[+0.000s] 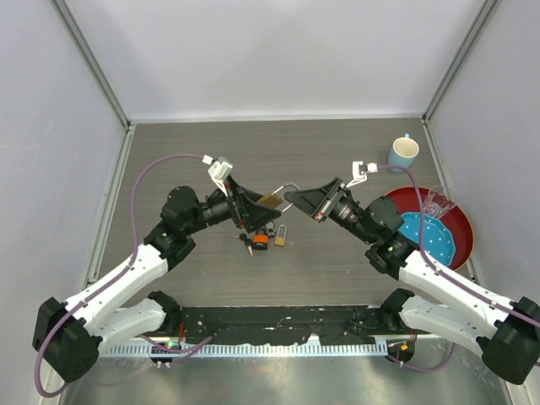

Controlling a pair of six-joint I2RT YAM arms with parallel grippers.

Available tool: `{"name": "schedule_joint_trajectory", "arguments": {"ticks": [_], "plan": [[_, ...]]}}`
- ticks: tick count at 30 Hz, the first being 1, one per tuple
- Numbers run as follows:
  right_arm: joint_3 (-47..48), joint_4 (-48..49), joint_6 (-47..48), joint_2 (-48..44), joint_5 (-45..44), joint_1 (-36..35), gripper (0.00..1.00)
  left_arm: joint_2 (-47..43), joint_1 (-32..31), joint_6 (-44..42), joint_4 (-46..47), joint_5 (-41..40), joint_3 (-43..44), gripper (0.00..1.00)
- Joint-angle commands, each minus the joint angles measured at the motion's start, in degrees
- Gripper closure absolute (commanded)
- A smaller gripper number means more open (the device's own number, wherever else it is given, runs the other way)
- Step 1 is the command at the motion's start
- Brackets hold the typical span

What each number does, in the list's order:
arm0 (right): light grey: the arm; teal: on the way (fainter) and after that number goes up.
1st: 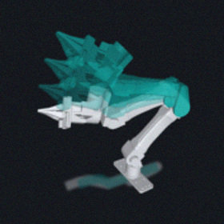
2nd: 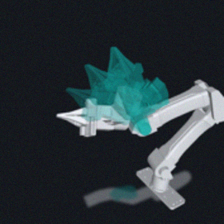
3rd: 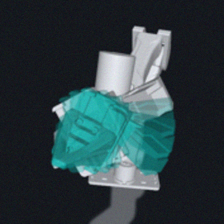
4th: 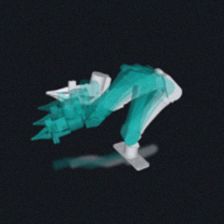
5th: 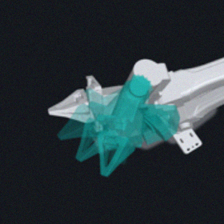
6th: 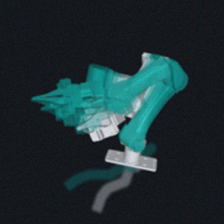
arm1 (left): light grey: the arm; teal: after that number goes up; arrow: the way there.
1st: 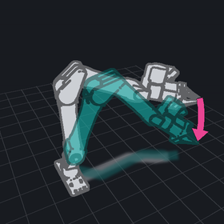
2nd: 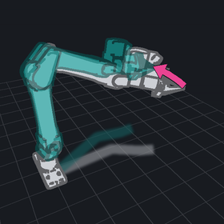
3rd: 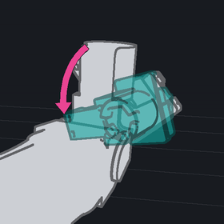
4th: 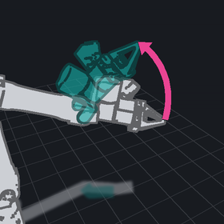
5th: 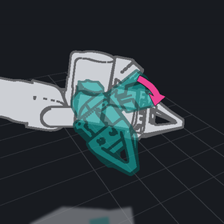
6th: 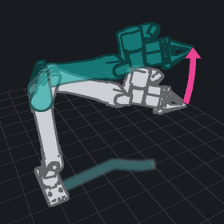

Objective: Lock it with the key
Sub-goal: Pick up the lock from the center of the board.

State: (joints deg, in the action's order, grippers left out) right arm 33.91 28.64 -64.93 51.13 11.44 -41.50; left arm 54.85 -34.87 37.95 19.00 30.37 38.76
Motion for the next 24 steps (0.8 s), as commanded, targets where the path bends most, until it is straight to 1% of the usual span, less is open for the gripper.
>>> {"name": "schedule_joint_trajectory", "arguments": {"ticks": [1,2,3,5,6,7,8,9,12,15,16,17,18,19,20,21,22,24], "plan": [[3.35,9.59,-2.13,-0.69,-1.42,0.27,0.98,1.57,-2.65,-3.24,5.17,-2.41,0.62,0.26],[3.35,9.68,-2.22,-0.77,-1.42,0.36,0.98,1.75,-2.83,-3.32,5.34,-2.59,0.26,0.30],[3.27,9.68,-2.14,-0.86,-1.51,0.36,0.98,2.10,-2.83,-3.33,5.69,-2.60,0.09,0.45],[3.18,9.68,-2.22,-0.95,-1.60,0.36,0.99,2.02,-2.92,-3.15,6.22,-3.65,-0.79,0.67],[3.00,9.68,-2.22,-1.12,-1.60,0.36,0.99,1.67,-2.92,-3.15,6.39,-4.09,-0.97,0.85],[3.00,9.68,-2.31,-0.78,-1.25,0.45,0.99,1.32,-2.92,-3.15,6.13,-4.87,-1.32,0.92],[3.00,9.59,-2.05,-0.69,-0.99,0.36,0.99,0.88,-2.92,-3.24,5.78,-5.23,-1.32,0.98],[3.00,9.50,-2.13,-0.51,-0.64,0.36,0.99,0.00,-2.92,-3.67,5.08,-5.76,-1.15,1.00],[3.00,8.98,-1.17,0.11,0.51,0.36,0.98,-1.76,-2.92,-4.73,2.19,-7.25,-0.27,1.00],[4.14,5.29,1.54,1.16,1.65,0.36,0.98,-2.47,-2.92,-6.57,-3.87,-8.39,2.54,1.00],[4.49,2.41,2.34,1.77,1.83,0.36,0.95,-2.47,-2.92,-7.01,-7.45,-8.57,4.29,1.00],[4.93,0.99,3.39,2.12,1.92,0.36,0.92,-2.29,-2.92,-7.37,-9.14,-9.01,5.26,1.00],[5.81,-0.50,5.40,2.39,2.09,0.45,0.87,-2.29,-2.92,-8.76,-13.08,-9.27,7.36,1.00],[6.25,-3.04,6.47,2.74,2.18,0.45,0.78,-1.94,-2.92,-9.38,-14.86,-9.36,8.34,1.00],[6.52,-4.37,7.70,3.18,2.18,0.45,0.73,-1.68,-2.83,-10.17,-16.61,-9.19,9.39,1.00],[7.30,-5.78,10.15,3.27,1.92,0.54,0.68,-1.50,-2.83,-10.96,-20.37,-9.10,11.40,1.00],[7.74,-8.84,11.48,3.27,1.74,0.54,0.59,-1.15,-2.83,-12.54,-21.89,-8.93,12.38,1.00],[8.97,-11.84,14.55,3.18,1.13,0.89,0.50,-0.80,-2.83,-14.22,-26.62,-7.79,15.18,1.00]]}}
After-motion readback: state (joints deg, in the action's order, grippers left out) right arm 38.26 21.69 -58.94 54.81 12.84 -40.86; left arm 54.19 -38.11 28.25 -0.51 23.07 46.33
